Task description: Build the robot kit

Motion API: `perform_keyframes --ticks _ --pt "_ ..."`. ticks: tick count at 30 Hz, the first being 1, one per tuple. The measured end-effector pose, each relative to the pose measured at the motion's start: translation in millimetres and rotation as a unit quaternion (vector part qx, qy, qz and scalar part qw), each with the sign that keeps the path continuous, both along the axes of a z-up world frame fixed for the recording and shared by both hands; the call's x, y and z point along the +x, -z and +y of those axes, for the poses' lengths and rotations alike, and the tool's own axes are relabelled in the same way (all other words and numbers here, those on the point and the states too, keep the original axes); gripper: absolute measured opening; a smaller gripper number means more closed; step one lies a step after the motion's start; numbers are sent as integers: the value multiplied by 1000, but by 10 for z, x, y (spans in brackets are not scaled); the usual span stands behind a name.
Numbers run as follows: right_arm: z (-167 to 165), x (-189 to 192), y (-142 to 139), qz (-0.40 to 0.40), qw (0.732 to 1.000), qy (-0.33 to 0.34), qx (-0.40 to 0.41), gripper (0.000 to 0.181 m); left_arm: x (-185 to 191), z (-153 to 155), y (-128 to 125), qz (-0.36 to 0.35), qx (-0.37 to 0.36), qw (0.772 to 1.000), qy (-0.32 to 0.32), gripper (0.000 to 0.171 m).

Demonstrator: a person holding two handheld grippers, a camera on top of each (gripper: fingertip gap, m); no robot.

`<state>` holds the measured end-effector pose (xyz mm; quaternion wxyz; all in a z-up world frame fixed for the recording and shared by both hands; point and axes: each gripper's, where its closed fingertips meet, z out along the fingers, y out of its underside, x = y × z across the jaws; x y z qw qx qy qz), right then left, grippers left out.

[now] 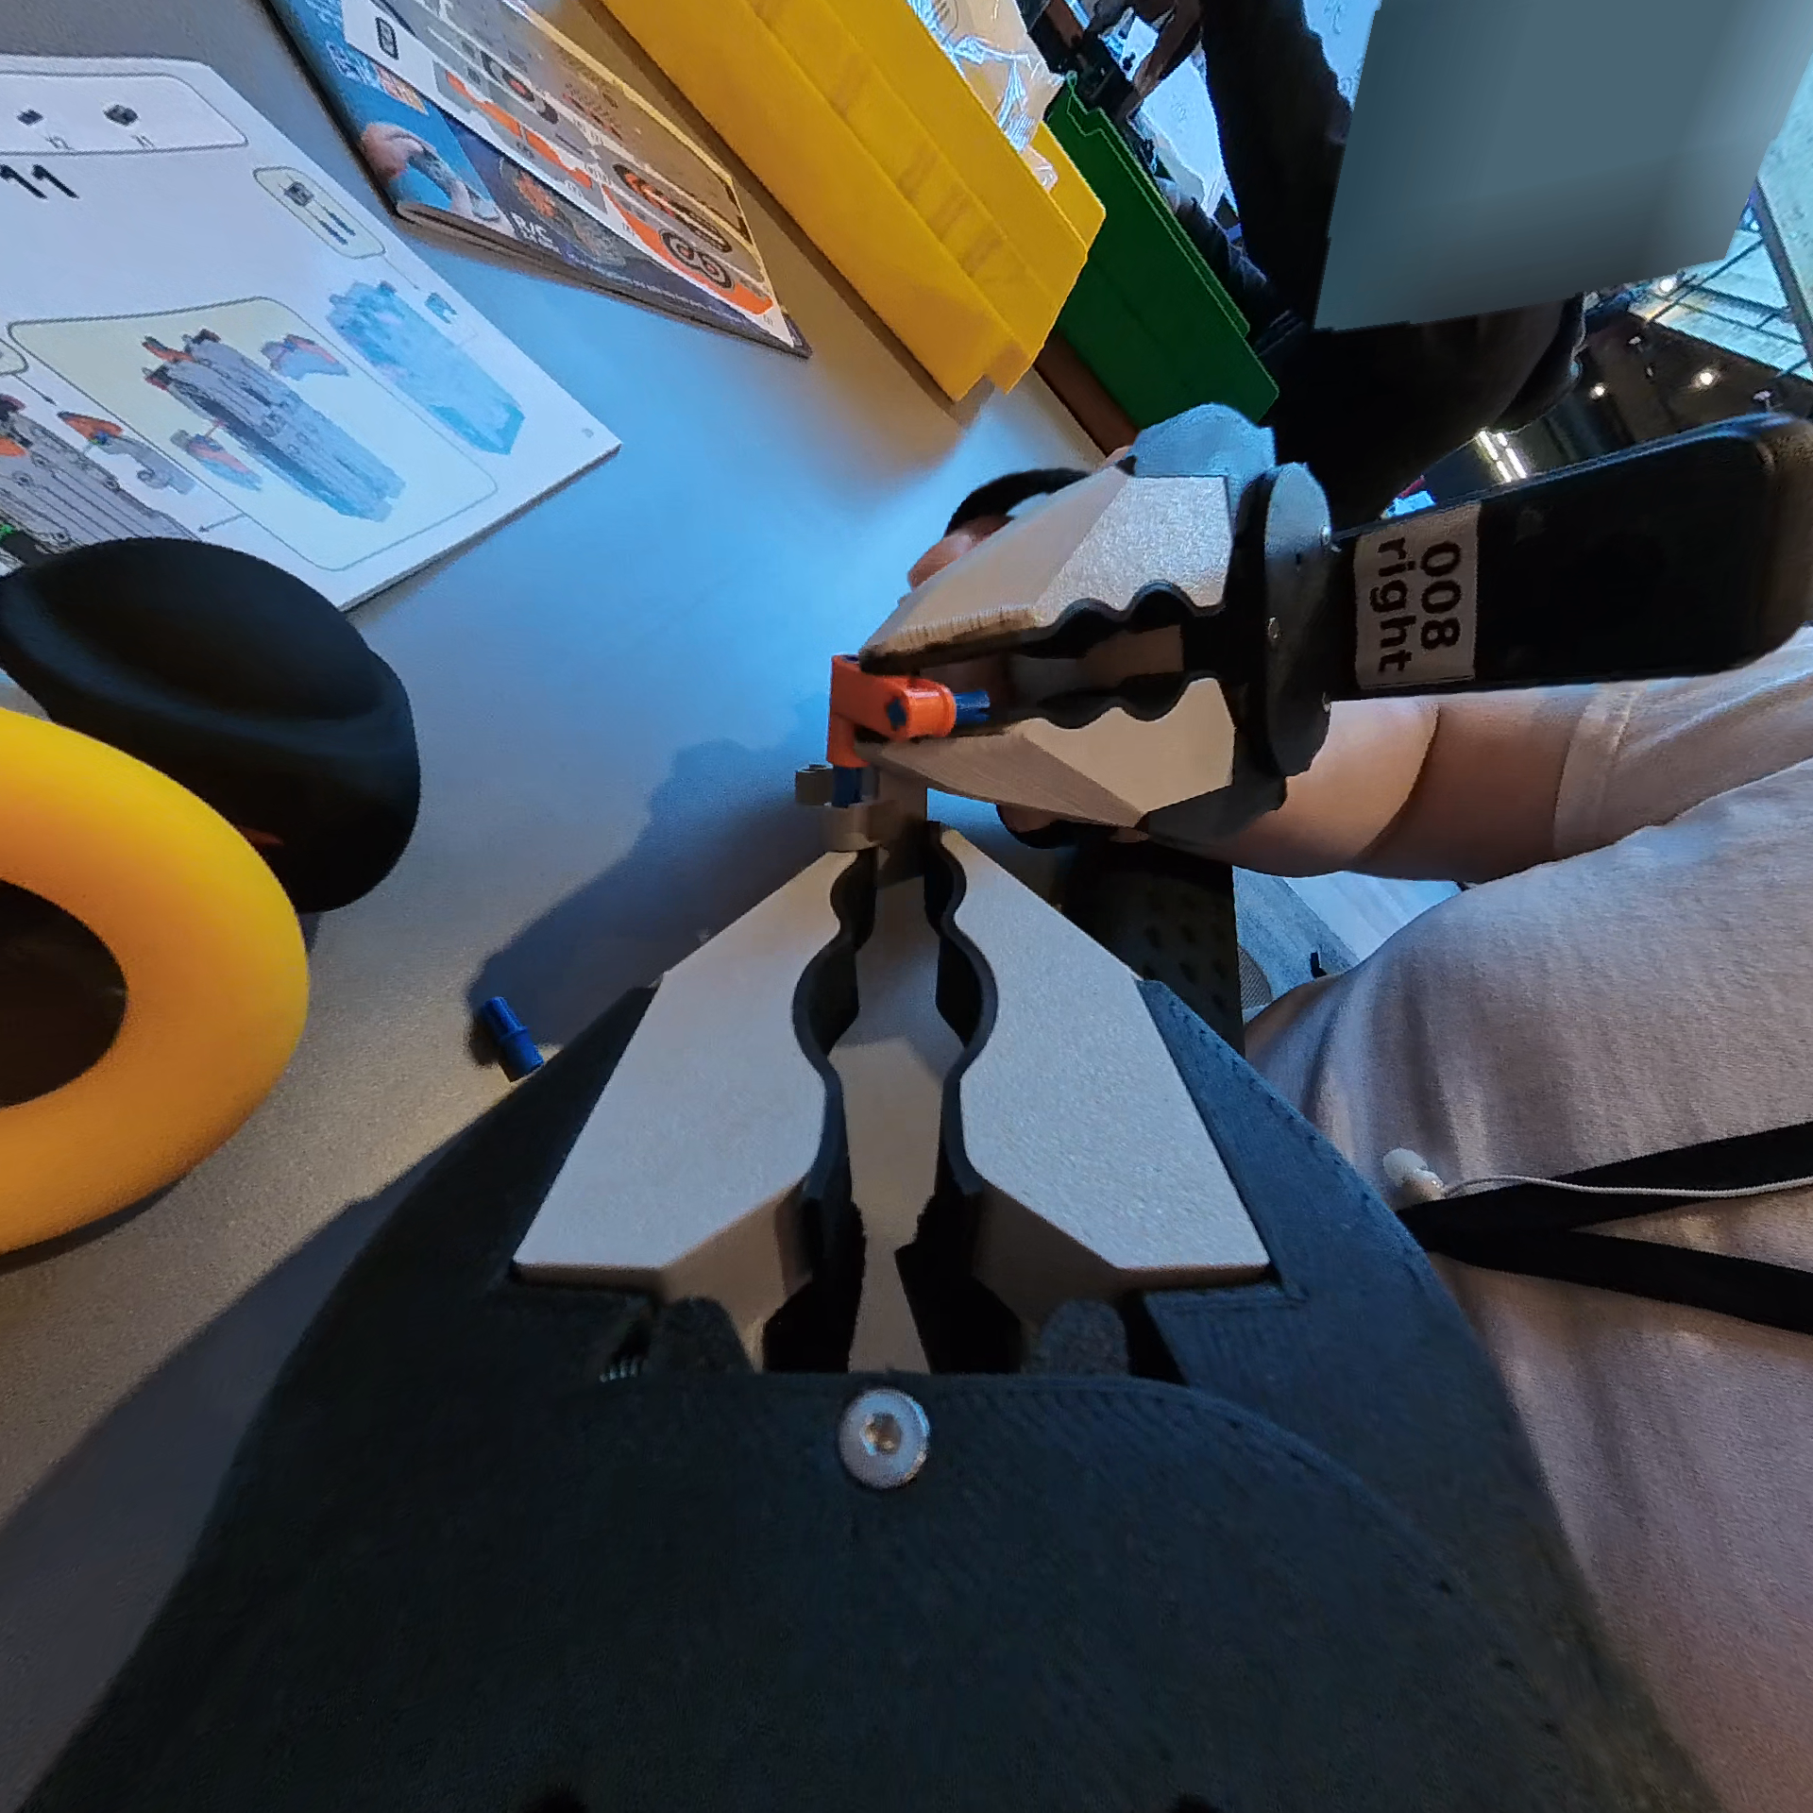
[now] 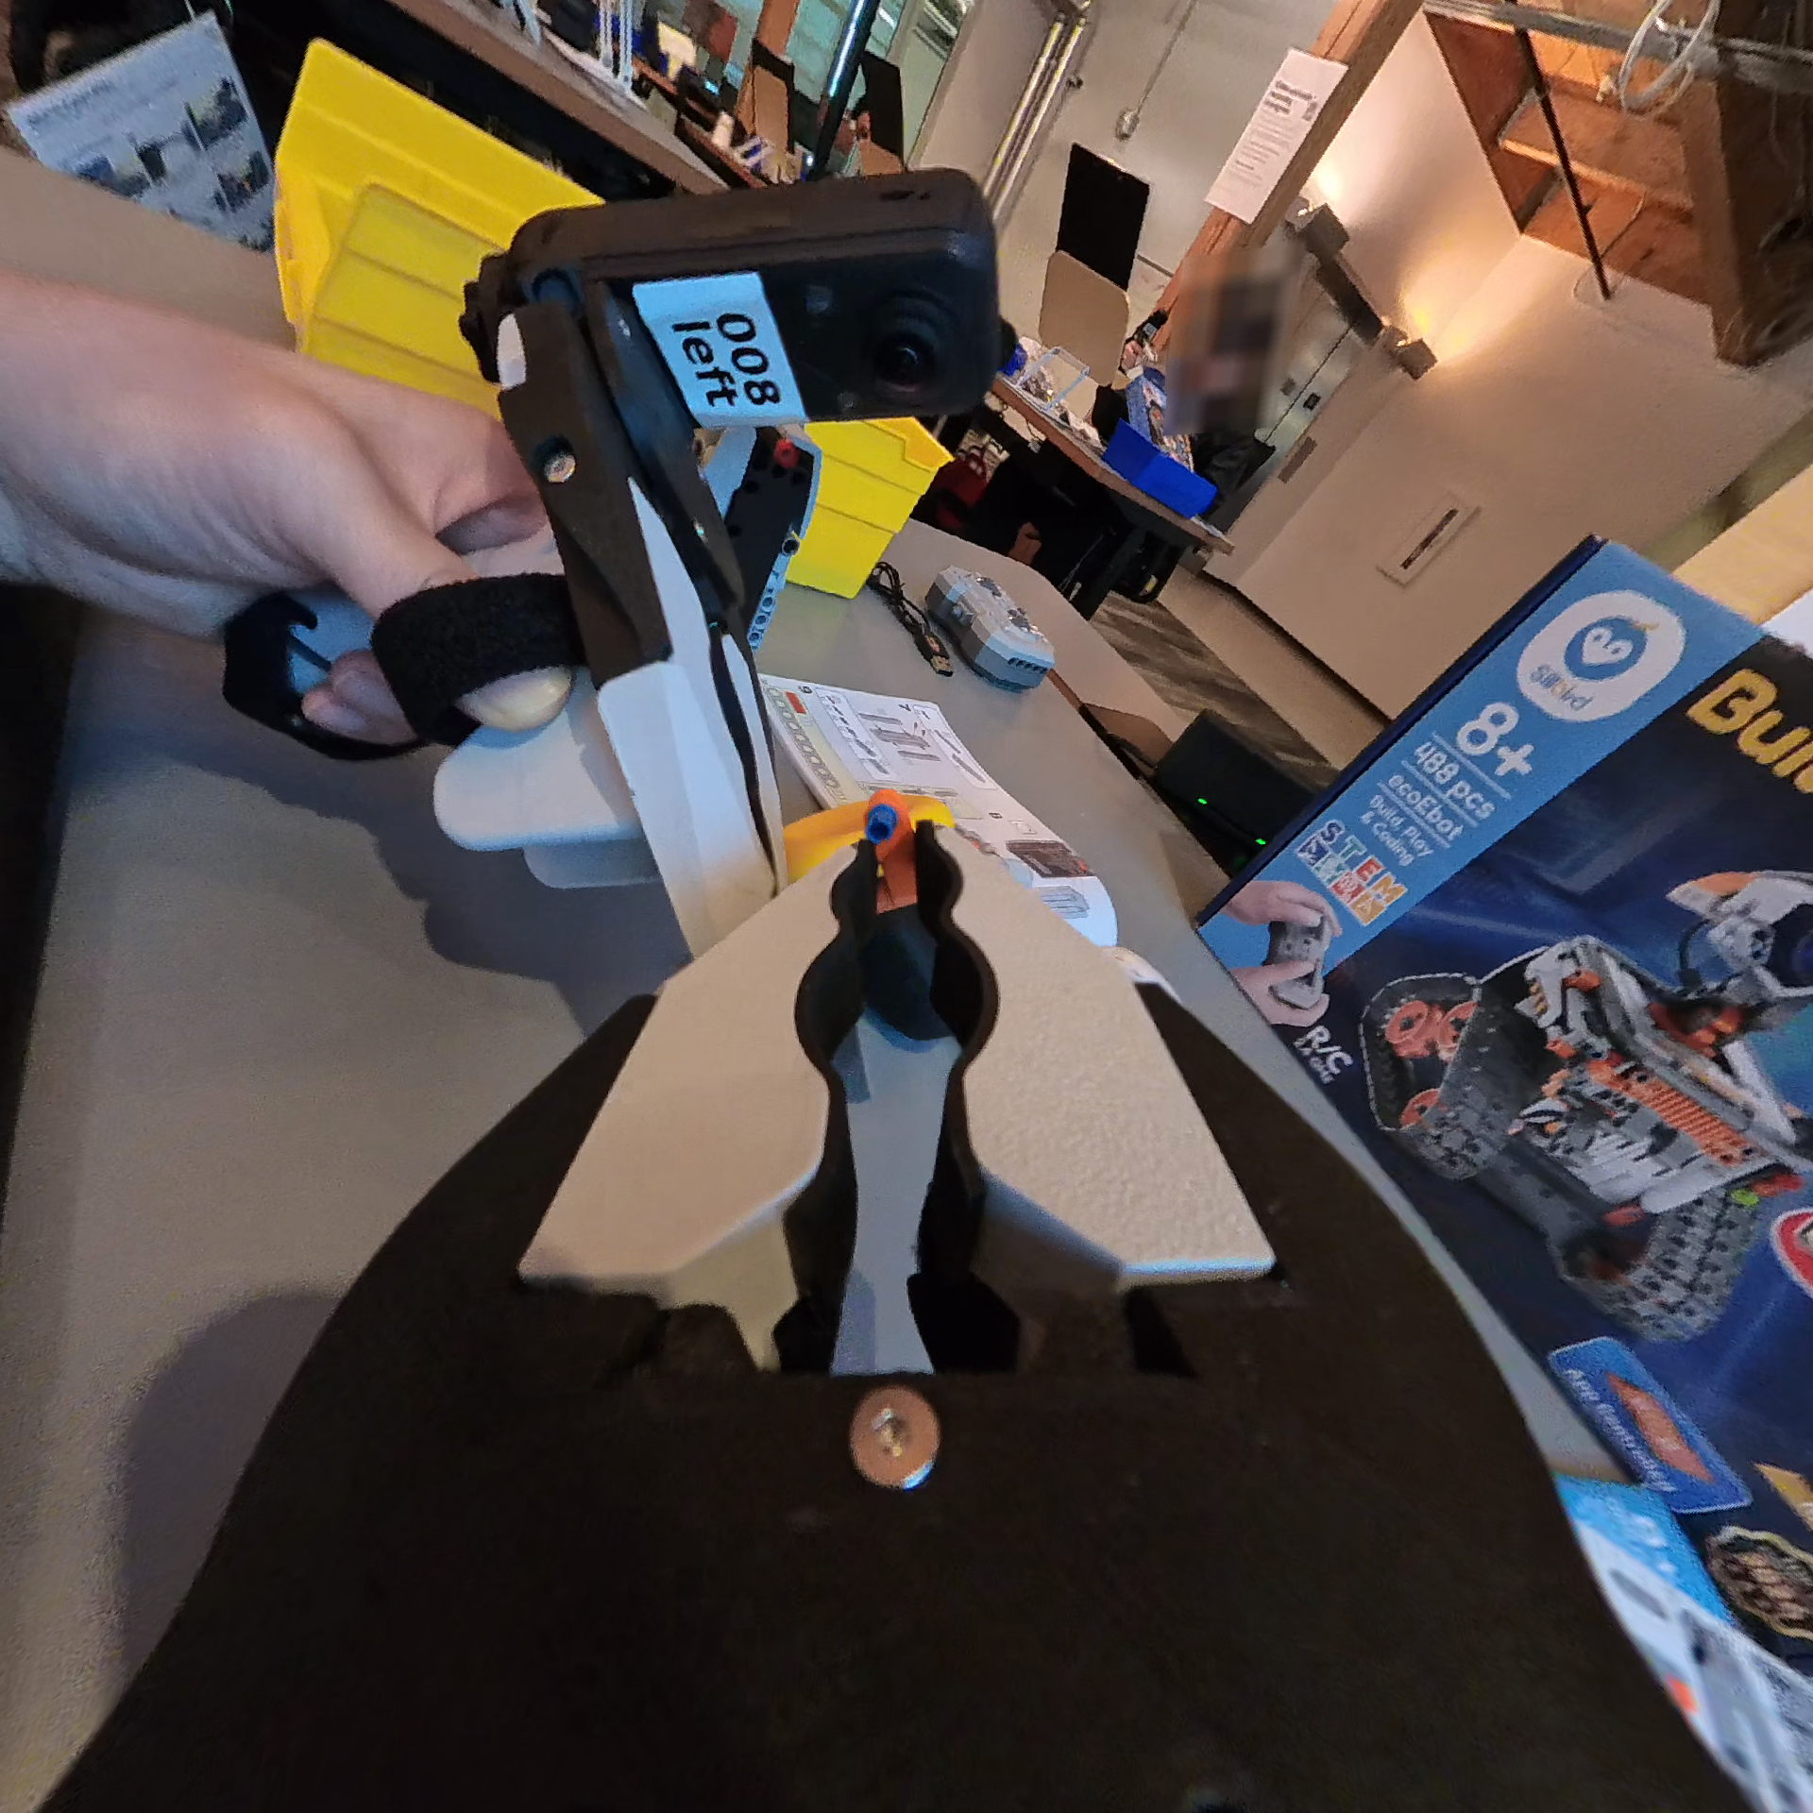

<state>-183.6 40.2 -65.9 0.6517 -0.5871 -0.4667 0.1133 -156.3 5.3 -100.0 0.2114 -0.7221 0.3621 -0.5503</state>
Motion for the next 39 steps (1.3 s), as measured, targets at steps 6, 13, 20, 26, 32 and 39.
perform_keyframes --ticks 6,13,20,26,32,39 --pt "5 2 -35 23 1000 12 -2 6 12 20 -44 -21 -6 1000 -5 7" --pt "51 71 -84 98 993 10 -59 5 33 37 -106 -34 15 999 -14 7" --pt "43 64 -93 95 994 12 -53 5 37 48 -92 -22 34 999 -21 7" --pt "52 79 -97 109 991 4 -74 5 39 49 -92 -10 62 998 -25 7" --pt "15 90 -121 120 990 -9 -69 5 42 15 -114 -17 61 998 -14 7" --pt "-36 74 -111 117 990 -25 -75 5 45 -15 -87 -4 81 997 -4 7"
